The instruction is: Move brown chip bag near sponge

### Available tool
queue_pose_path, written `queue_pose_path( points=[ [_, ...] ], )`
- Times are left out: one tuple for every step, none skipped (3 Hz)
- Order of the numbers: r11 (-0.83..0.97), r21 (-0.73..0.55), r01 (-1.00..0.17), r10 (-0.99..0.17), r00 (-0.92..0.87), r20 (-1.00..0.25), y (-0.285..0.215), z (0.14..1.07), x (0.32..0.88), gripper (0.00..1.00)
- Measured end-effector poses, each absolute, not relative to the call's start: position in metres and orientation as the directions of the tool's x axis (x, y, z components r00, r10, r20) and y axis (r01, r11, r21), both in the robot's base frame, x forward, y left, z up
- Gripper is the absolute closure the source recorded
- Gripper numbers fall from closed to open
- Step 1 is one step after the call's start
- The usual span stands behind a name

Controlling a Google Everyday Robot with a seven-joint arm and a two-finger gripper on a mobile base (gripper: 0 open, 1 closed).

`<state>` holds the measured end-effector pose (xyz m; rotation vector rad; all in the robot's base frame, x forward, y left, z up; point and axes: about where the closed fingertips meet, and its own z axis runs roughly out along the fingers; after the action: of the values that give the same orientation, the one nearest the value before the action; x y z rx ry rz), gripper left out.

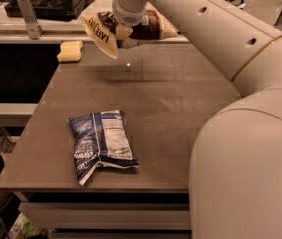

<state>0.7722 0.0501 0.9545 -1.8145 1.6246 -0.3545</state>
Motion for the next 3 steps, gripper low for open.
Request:
queue_pose_path(
  points=[
    [0.019, -0.645, -0.764, -0.958, 0.171, -0.23, 0.067, 0.945, 0.791, 1.0],
    [0.045, -0.655, -0.754, -0.958, 0.154, -0.243, 0.08, 0.936, 0.809, 1.0],
    [0.067, -0.66, -0.749, -0.957, 0.14, -0.255, 0.09, 0.926, 0.823, 1.0]
  ],
)
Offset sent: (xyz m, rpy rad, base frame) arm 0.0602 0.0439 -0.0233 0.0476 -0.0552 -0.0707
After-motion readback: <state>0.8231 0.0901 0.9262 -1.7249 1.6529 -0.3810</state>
